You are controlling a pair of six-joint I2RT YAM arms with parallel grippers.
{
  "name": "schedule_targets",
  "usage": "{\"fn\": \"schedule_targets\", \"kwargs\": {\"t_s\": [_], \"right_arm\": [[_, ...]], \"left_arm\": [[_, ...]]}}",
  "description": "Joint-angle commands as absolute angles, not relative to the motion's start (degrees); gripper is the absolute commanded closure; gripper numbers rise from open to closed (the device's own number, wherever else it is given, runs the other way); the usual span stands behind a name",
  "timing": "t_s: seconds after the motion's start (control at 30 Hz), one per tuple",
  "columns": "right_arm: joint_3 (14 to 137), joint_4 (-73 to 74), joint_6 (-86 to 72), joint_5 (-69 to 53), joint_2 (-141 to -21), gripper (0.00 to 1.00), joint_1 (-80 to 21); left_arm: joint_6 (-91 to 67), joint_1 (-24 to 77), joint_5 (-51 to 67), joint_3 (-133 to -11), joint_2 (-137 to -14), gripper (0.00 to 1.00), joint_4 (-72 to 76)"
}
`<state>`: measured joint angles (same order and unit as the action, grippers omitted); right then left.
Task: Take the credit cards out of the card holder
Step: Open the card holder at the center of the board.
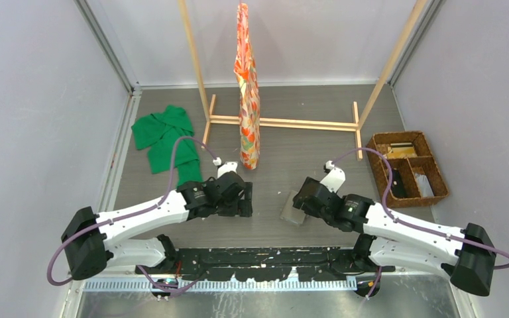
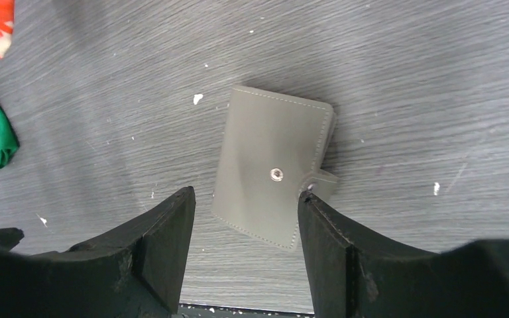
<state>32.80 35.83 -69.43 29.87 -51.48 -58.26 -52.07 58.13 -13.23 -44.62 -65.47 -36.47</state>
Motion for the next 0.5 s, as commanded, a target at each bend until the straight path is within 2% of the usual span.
{"fn": "schedule_targets", "kwargs": {"t_s": [0.0, 0.17, 0.27, 0.47], "right_arm": [[36.47, 29.92, -66.29, 28.73, -56.00, 0.36, -58.11], [39.39, 25.73, -65.49, 24.95, -67.49, 0.35, -57.98], [39.20, 28.18, -68.18, 26.46, -71.33, 0.35, -57.88], [33.39, 33.69, -74.22, 29.52, -64.32, 0.35, -57.88]], "left_arm": [[-51.38, 58.38, -12.17, -47.04, -68.22, 0.00, -35.57], [-51.77, 58.45, -11.52, -46.82, -68.48, 0.00, -35.27], [-51.61, 58.48, -11.73, -46.75, -67.44, 0.00, -35.29], [-49.16, 63.26, -18.43, -50.60, -68.14, 0.00, -38.14]]}}
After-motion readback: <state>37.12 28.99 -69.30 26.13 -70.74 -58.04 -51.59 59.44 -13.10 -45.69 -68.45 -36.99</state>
